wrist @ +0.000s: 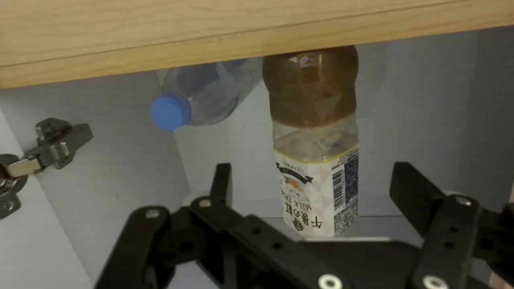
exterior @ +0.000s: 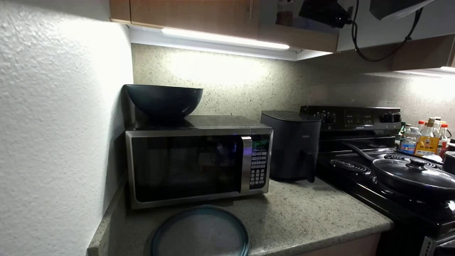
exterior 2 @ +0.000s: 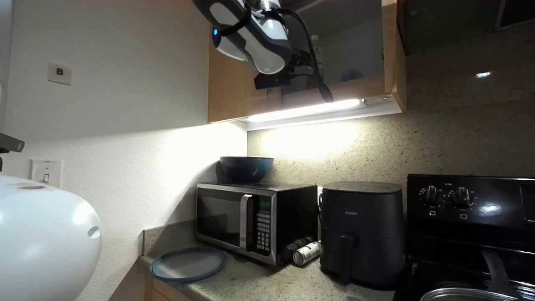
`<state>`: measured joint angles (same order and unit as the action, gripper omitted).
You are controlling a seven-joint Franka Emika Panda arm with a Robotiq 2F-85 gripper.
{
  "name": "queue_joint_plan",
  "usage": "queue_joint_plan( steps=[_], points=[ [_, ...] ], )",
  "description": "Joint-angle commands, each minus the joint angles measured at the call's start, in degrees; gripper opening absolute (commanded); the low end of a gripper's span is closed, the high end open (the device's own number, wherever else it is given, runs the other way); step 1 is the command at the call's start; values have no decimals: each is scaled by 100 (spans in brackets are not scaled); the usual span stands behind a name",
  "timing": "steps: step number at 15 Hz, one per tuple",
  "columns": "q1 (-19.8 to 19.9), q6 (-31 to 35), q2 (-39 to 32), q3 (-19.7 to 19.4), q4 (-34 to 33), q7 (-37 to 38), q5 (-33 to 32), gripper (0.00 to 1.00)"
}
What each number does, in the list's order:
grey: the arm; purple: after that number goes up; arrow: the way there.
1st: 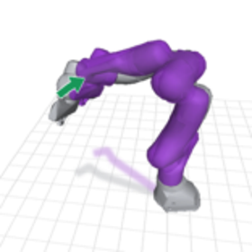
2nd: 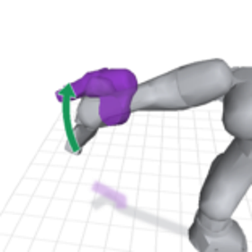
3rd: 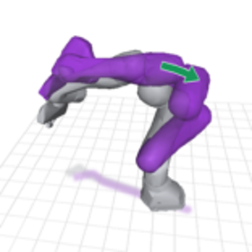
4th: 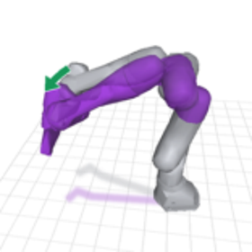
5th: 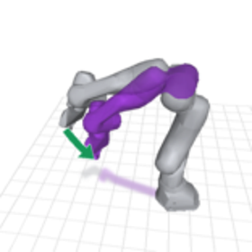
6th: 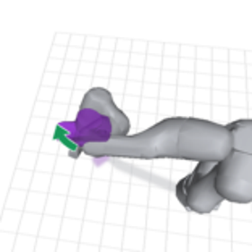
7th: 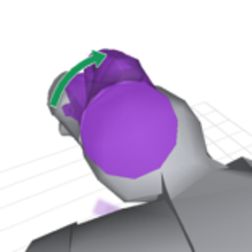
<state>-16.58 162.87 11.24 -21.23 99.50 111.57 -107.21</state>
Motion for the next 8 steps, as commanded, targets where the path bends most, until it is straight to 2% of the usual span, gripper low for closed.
queue_joint_plan(
  steps=[1,3,4,8],
  points=[
    [-19,-808,811,387,888,-463,158,100],
    [13,-1189,1034,591,1079,-513,52,100],
    [-8,-817,658,402,691,-222,7,100],
    [-7,-1033,923,536,939,-315,7,100]
  ],
)
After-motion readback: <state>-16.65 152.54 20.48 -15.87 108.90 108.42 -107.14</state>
